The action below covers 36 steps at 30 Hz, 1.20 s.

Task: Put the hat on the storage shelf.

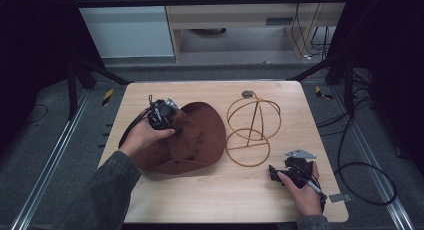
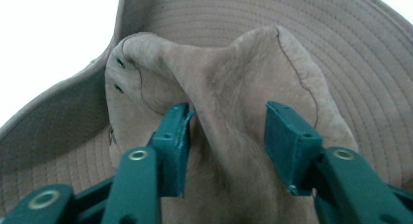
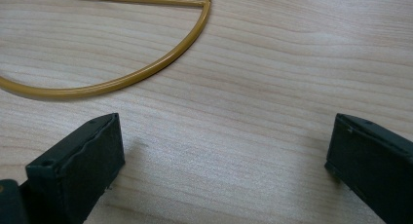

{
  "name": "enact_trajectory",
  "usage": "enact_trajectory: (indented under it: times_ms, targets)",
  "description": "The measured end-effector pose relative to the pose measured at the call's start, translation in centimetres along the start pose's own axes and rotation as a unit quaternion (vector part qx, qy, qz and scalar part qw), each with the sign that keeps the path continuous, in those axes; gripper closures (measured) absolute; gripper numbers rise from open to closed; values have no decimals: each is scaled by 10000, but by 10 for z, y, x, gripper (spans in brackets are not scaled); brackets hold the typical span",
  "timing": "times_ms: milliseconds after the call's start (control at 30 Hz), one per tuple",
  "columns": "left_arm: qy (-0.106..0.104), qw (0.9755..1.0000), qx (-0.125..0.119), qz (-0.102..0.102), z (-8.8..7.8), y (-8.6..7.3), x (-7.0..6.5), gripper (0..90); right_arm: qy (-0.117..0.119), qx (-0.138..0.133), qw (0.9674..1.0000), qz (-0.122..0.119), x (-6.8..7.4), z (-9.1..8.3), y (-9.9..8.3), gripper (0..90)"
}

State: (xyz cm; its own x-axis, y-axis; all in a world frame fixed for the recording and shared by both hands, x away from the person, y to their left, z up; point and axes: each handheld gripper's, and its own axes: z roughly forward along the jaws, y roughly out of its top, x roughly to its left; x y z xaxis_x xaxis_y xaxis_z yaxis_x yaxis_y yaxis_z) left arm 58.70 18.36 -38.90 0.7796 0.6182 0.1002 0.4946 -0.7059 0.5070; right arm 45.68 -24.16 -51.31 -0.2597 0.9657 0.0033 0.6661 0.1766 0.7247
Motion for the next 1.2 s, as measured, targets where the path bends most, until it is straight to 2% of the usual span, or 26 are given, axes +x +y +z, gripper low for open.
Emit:
enact_trajectory:
  times_ms: [100,233,400,500,633,800,900,1000,1200]
  targets:
    - [-29,9999,119,21,2,0,0,577,1,-1,10000,0,0,0,0,4]
    - [-110,9997,179,-86,2,1,2,643,0,0,10000,-1,0,0,0,4]
    - [-173,9994,255,-139,3,0,4,810,6,0,10000,-5,0,0,0,4]
    - [-157,9996,215,-115,-1,-2,5,874,10,-1,10000,-9,0,0,0,4]
    - [-116,9998,75,-128,-9,-8,5,884,12,0,10000,-11,0,0,0,4]
    - [8,9999,-109,-86,-27,-17,6,885,12,0,10000,-11,0,0,0,4]
    - [61,9994,-335,-83,-42,-23,7,885,12,1,10000,-10,0,0,0,4]
    - [104,9989,-450,-31,-56,-26,6,884,12,3,10000,-16,0,0,0,4]
    - [198,9966,-805,3,-92,-29,2,884,14,3,10000,-16,0,0,0,4]
